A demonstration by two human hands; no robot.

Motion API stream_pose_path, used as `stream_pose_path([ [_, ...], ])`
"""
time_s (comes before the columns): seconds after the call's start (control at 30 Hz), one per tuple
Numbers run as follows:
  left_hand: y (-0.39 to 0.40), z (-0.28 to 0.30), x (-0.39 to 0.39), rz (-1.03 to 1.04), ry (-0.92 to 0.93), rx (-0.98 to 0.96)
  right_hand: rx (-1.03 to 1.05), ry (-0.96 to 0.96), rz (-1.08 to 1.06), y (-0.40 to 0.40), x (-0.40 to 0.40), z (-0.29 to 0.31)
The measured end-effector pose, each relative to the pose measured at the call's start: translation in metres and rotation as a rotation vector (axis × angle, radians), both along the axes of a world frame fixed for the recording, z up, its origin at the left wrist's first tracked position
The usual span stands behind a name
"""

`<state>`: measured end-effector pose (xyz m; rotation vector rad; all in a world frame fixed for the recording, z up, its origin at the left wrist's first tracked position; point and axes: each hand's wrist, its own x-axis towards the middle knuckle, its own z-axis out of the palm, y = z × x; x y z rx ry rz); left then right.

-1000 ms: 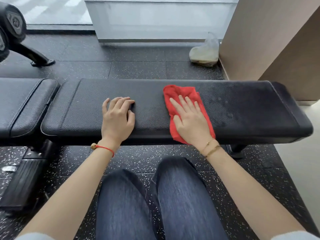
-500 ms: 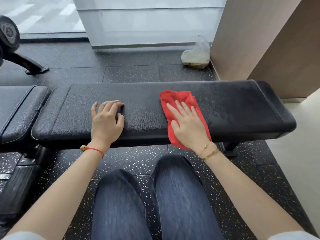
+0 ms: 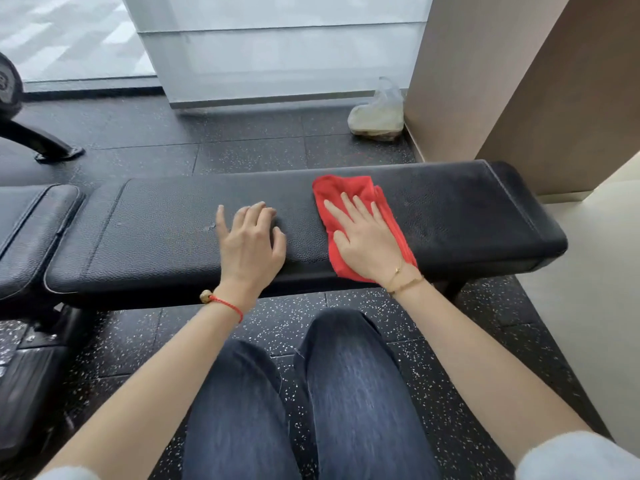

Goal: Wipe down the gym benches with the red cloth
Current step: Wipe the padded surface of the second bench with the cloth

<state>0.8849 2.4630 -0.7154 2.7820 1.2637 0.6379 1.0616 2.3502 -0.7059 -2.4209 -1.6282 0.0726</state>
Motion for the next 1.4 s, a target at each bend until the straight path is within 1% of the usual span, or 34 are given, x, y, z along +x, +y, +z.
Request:
stream_pose_path([
  [0.07, -0.007, -0.006, 0.009, -0.022, 0.002, -0.019, 0.022, 0.005, 0.038, -0.024, 0.005, -0.004],
  [0.1, -0.007, -0.009, 0.009, -0.021, 0.005, -0.021, 0.030, 0.010, 0.023, -0.035, 0.014, -0.006],
  [0.2, -0.004, -0.012, 0.008, -0.014, -0.010, -0.001, 0.027, 0.016, -0.144, -0.047, 0.059, -0.007],
  [0.3, -0.005, -0.011, 0.011, -0.010, -0.039, 0.011, -0.030, 0.004, -0.325, -0.017, 0.089, -0.004],
  [0.37, -0.005, -0.011, 0.012, -0.004, -0.050, 0.011, -0.028, -0.016, -0.375, 0.014, 0.086, -0.001],
  [0.43, -0.004, -0.012, 0.011, -0.002, -0.060, 0.011, -0.023, -0.022, -0.317, 0.040, 0.067, 0.001],
  [0.5, -0.004, -0.011, 0.011, -0.010, -0.070, 0.010, -0.022, -0.029, -0.175, 0.051, 0.037, 0.000],
  [0.6, -0.003, -0.011, 0.010, -0.015, -0.083, 0.006, 0.006, -0.033, 0.039, 0.032, -0.001, -0.003],
  [0.67, -0.003, -0.010, 0.009, -0.020, -0.086, 0.003, 0.036, -0.011, 0.089, 0.007, -0.003, -0.006],
  [0.73, -0.003, -0.011, 0.008, -0.024, -0.081, 0.003, 0.048, 0.008, 0.044, -0.015, 0.015, -0.007],
  [0.83, -0.003, -0.012, 0.009, -0.019, -0.079, 0.005, 0.012, -0.005, -0.146, -0.029, 0.062, -0.007],
  [0.9, -0.003, -0.013, 0.010, -0.008, -0.082, 0.017, -0.025, -0.002, -0.277, -0.016, 0.082, -0.003],
  [0.97, -0.003, -0.013, 0.011, -0.005, -0.085, 0.021, -0.034, -0.002, -0.349, 0.005, 0.083, 0.000],
  [1.0, -0.004, -0.014, 0.011, -0.005, -0.084, 0.022, -0.037, -0.003, -0.349, 0.012, 0.077, 0.000],
  [1.07, -0.005, -0.014, 0.011, -0.003, -0.080, 0.024, -0.027, -0.002, -0.259, 0.016, 0.053, -0.001],
  [1.13, -0.004, -0.014, 0.010, -0.004, -0.082, 0.021, 0.011, -0.003, -0.120, 0.002, 0.027, -0.005],
  [1.2, -0.003, -0.014, 0.009, -0.010, -0.079, 0.013, 0.037, 0.007, -0.034, -0.021, 0.016, -0.010],
  [1.27, -0.004, -0.014, 0.009, -0.013, -0.069, 0.007, 0.032, 0.020, -0.055, -0.036, 0.032, -0.010],
  [1.33, -0.004, -0.014, 0.008, -0.007, -0.066, 0.004, 0.006, 0.001, -0.166, -0.033, 0.061, -0.009],
  [1.4, -0.005, -0.014, 0.010, 0.002, -0.060, 0.004, -0.016, 0.011, -0.272, -0.014, 0.083, -0.005],
])
